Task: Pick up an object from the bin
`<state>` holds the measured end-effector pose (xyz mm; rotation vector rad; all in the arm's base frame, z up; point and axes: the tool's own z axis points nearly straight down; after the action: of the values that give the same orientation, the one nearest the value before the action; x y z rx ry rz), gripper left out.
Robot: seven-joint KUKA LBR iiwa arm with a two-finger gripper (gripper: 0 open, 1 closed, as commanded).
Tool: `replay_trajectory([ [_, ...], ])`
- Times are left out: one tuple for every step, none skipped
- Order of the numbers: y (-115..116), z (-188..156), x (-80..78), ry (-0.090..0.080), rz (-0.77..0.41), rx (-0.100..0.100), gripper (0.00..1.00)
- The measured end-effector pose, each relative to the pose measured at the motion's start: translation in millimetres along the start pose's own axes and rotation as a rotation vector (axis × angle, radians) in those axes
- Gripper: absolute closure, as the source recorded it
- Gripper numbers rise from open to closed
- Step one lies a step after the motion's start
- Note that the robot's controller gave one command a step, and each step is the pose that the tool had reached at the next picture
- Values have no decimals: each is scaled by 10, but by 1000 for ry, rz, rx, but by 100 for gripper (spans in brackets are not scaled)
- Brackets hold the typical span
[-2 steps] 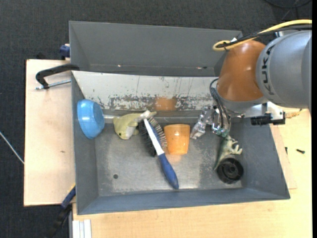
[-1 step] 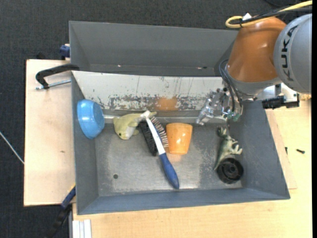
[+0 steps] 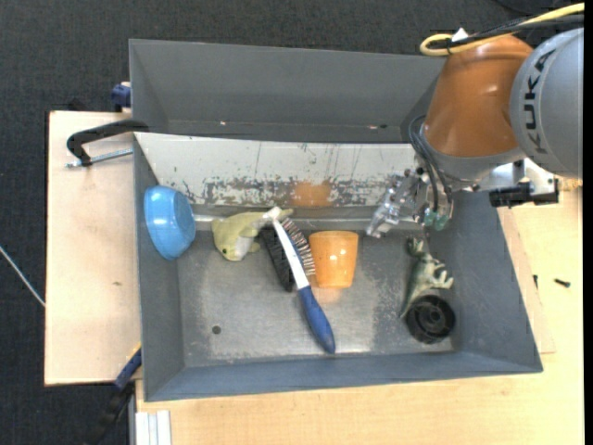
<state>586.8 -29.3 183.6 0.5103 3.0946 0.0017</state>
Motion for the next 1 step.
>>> replay_trajectory([
  [0,0,0,0,0,0,100],
])
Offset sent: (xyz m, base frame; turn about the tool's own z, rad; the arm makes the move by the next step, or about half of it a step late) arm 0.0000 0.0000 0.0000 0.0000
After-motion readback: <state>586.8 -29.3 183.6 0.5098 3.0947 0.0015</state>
